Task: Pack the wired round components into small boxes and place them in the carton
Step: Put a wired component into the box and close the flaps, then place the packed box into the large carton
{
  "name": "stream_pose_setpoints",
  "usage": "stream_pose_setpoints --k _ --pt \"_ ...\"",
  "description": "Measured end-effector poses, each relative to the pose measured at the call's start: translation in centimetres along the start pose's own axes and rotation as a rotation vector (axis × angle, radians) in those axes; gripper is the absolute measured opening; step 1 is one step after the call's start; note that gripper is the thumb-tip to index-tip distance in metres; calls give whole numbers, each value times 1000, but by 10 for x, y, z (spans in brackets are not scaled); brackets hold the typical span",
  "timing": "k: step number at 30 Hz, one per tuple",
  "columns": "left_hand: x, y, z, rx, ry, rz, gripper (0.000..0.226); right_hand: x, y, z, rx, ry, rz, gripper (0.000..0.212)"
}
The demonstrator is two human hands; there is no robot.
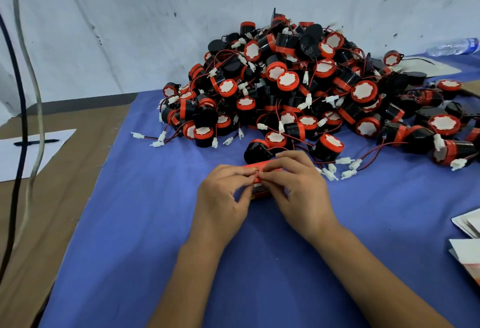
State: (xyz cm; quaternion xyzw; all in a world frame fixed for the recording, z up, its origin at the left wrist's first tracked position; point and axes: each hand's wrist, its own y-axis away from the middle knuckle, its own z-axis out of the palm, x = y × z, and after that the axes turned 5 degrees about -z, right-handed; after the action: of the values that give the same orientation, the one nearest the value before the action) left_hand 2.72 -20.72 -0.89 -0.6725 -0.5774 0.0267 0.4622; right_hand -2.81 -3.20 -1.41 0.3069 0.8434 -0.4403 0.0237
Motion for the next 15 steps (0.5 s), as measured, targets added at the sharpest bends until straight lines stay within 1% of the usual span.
stream_pose_setpoints --k 5,10,13,15 --pt "12 4 5 26 -78 -58 17 -3 4 -5 -70 -26 -8 14" --pt "15 12 7 46 -118 2 30 -15 9 -11 -113 27 11 22" --pt "13 14 9 47 -190 69 26 -25 8 -10 -96 109 7 17" --pt "13 16 11 41 -203 66 25 -29 8 -7 -80 138 -7 14"
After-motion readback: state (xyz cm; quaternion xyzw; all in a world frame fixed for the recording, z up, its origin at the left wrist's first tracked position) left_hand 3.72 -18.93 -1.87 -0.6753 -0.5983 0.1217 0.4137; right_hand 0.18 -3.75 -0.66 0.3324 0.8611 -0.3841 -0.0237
